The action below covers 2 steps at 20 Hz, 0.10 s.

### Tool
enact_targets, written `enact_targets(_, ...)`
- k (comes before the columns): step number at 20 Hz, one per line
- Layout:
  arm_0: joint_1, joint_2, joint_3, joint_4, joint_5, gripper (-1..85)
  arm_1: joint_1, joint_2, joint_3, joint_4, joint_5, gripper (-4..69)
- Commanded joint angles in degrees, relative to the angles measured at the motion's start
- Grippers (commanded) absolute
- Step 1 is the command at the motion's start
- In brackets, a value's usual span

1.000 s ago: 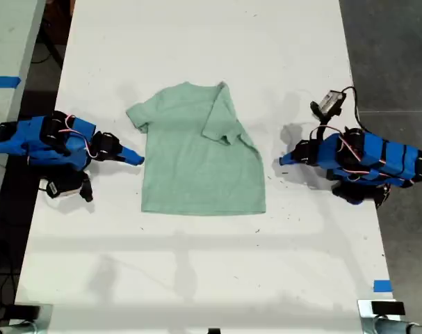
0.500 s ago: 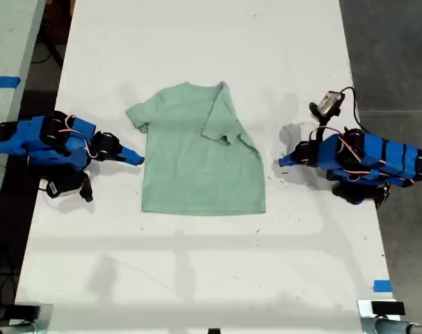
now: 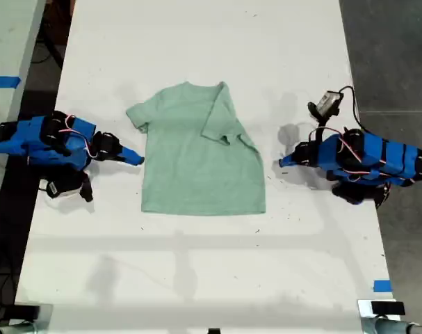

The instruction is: Fold t shirt

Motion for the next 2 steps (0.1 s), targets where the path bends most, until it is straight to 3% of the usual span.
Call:
enact_targets(1,0.2,0.4,0.3,-0.8,-0.7,5.8,-0.9,0.7,3.0,-0.8,2.3,0.0)
enact_targets(2,0.1,0.4,0.3,-0.8,-0.7,5.8,-1.0,0.7,3.0,-0.7,2.9,-0.2)
